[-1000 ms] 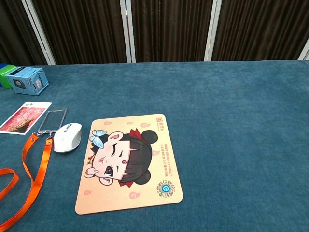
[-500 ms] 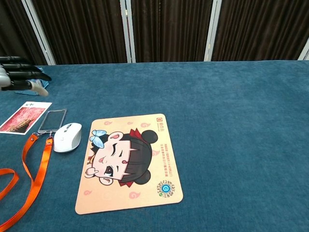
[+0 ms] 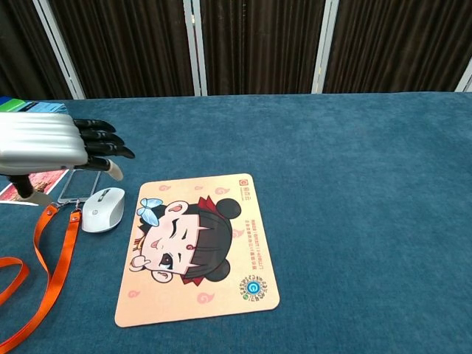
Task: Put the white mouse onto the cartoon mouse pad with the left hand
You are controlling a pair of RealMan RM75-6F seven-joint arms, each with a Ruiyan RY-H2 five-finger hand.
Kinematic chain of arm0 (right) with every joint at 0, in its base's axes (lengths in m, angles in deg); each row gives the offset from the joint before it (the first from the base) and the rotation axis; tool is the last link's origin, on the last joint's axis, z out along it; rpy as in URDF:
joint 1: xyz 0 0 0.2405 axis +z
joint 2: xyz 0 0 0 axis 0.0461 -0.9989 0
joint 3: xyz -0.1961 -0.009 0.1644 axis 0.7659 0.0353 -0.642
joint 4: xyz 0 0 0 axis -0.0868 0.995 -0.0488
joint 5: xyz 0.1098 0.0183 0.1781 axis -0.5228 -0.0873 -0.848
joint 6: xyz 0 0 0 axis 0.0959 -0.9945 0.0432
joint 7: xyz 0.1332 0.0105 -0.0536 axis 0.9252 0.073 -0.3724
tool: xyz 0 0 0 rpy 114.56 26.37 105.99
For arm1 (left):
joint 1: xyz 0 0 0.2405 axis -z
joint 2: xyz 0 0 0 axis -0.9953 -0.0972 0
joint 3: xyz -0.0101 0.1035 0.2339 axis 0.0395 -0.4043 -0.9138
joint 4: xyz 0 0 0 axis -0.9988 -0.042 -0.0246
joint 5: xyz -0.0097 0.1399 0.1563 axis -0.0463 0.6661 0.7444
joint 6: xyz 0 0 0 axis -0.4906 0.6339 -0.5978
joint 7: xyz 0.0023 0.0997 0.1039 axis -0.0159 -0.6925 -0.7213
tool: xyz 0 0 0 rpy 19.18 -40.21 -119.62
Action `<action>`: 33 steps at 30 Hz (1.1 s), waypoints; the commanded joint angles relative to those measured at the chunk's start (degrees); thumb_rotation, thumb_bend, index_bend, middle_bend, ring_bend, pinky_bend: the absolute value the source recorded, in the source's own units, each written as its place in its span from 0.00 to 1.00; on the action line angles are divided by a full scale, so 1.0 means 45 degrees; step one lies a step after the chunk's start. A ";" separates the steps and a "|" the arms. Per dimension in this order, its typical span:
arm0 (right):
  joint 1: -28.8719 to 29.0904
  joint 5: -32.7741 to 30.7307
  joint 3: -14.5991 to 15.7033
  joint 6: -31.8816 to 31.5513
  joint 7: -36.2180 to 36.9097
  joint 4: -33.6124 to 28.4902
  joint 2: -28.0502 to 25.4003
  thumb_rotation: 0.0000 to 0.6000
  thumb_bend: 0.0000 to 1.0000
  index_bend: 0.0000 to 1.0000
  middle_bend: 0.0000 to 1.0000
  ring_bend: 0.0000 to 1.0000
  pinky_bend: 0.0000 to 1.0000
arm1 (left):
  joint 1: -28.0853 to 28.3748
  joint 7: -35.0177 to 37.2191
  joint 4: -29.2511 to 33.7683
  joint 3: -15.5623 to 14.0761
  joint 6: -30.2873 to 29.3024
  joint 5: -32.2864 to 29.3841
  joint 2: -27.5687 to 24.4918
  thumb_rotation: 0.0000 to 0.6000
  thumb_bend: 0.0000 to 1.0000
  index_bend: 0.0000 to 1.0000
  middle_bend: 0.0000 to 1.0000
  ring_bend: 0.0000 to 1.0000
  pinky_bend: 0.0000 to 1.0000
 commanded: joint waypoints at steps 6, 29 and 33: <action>0.0004 0.0012 0.0010 0.0012 0.0064 -0.0005 -0.0022 1.00 0.10 0.00 0.00 0.00 0.00 | 0.0623 -0.0308 -0.0278 0.0049 0.0754 -0.0513 0.0646 1.00 0.19 0.20 0.00 0.00 0.00; 0.0008 0.0005 0.0007 0.0008 0.0069 0.0010 -0.0015 1.00 0.10 0.00 0.00 0.00 0.00 | 0.1037 0.0058 -0.1814 -0.0479 0.0992 -0.1213 0.2056 1.00 0.19 0.29 0.00 0.00 0.00; 0.0012 0.0006 0.0007 0.0011 0.0071 0.0011 -0.0013 1.00 0.10 0.00 0.00 0.00 0.00 | 0.1127 0.0020 -0.1898 -0.0533 0.0996 -0.1299 0.2255 1.00 0.19 0.41 0.00 0.00 0.00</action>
